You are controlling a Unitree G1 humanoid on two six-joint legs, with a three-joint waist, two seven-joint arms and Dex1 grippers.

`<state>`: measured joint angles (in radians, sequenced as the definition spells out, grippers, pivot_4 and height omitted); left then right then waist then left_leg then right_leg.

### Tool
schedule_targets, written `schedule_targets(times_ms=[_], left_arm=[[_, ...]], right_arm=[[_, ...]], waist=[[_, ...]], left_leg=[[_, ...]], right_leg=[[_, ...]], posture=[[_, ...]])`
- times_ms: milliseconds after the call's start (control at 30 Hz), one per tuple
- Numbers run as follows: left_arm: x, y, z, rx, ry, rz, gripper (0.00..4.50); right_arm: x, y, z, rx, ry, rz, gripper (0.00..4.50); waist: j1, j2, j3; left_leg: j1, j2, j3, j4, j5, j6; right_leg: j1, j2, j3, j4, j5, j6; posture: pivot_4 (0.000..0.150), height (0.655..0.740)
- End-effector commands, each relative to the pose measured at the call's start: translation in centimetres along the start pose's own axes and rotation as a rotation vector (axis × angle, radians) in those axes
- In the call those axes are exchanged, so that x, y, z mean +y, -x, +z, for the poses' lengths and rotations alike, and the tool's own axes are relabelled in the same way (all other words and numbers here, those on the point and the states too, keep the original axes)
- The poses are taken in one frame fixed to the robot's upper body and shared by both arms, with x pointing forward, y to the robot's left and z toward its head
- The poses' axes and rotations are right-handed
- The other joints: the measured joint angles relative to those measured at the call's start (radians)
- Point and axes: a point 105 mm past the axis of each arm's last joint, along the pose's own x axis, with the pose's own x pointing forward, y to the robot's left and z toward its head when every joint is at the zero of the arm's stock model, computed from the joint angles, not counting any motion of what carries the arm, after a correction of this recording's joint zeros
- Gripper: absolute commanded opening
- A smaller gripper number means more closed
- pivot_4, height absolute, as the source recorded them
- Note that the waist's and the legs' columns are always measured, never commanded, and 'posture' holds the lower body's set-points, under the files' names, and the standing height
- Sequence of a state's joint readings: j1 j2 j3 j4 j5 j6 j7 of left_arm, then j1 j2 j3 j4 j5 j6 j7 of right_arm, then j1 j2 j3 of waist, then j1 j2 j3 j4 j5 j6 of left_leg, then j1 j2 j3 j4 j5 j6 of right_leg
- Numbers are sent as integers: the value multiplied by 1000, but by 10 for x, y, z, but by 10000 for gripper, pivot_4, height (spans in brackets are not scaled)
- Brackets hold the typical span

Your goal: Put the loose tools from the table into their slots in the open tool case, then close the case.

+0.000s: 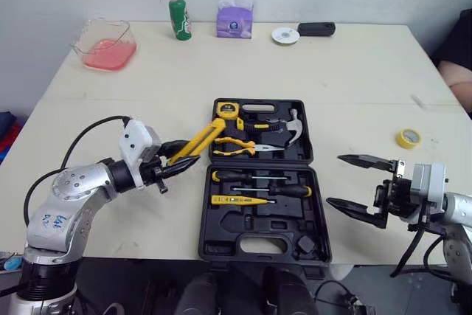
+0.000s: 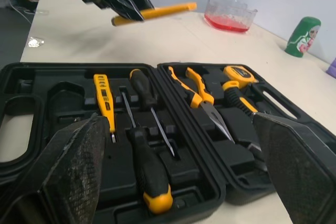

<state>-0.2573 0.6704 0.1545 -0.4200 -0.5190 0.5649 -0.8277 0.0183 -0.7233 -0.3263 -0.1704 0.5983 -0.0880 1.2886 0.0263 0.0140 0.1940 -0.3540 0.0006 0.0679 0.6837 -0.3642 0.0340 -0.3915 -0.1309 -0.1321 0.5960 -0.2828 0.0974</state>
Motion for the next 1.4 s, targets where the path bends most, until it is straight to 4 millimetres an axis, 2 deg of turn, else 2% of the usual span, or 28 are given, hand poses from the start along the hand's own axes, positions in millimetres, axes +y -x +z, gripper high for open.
schedule_targets(times_ms=[33, 233, 367, 567, 767, 967, 1133, 1300, 1400], left_arm=[[-38, -13, 23, -58, -49, -280, 12819], [-79, -28, 23, -31, 7, -593, 12819], [-97, -45, 7, 49, -21, -728, 12819], [-95, -60, -16, 113, -42, -723, 12819], [-94, -69, -28, 140, -50, -676, 12819], [-100, -72, -33, 176, -24, -682, 12819], [-99, -73, -43, 231, -82, -655, 12819], [-101, -72, -52, 265, -68, -645, 12819], [-95, -76, -61, 314, -90, -588, 12819]], right_arm=[[2, 7, 8, 15, 42, -15, 45000], [6, 18, 3, 57, 39, -43, 45000], [12, 25, 2, 76, 37, -66, 45000], [22, 32, 8, 98, 29, -75, 45000], [30, 34, 15, 120, 7, -75, 45000], [28, 22, 27, 112, 14, -68, 45000], [24, 16, 31, 115, 4, -48, 45000], [23, 16, 31, 123, -7, -39, 45000], [22, 18, 29, 130, -9, -37, 45000]], waist=[[2, 0, 0], [0, 0, 0], [1, 0, 0], [2, 0, 0], [2, 0, 0], [1, 0, 0], [2, 0, 0], [3, -1, 0], [2, -1, 0]], left_leg=[[0, 0, 0, 0, 0, 0], [1, -4, 0, 0, 2, 3], [1, -4, 0, 0, 2, 2], [1, -4, 0, 0, 3, 3], [0, -4, 0, 0, 3, 3], [1, -4, 0, 0, 3, 3], [0, -5, 0, 1, 3, 3], [0, -4, -1, 1, 3, 3], [1, -4, -1, 1, 3, 3]], right_leg=[[0, 0, 0, 1, 0, 0], [0, 0, 2, 2, 1, 2], [0, 1, 1, 2, 1, 2], [1, 2, 1, 2, 1, 2], [1, 1, 1, 2, 1, 2], [1, 1, 2, 3, 1, 2], [1, 1, 1, 3, 1, 2], [1, 1, 1, 3, 1, 2], [1, 1, 1, 3, 1, 2]], posture=[[1500, 7400], [1500, 7400], [1500, 7400], [1500, 7400], [1500, 7400], [1500, 7400], [1500, 7400], [1500, 7400], [1500, 7400]])
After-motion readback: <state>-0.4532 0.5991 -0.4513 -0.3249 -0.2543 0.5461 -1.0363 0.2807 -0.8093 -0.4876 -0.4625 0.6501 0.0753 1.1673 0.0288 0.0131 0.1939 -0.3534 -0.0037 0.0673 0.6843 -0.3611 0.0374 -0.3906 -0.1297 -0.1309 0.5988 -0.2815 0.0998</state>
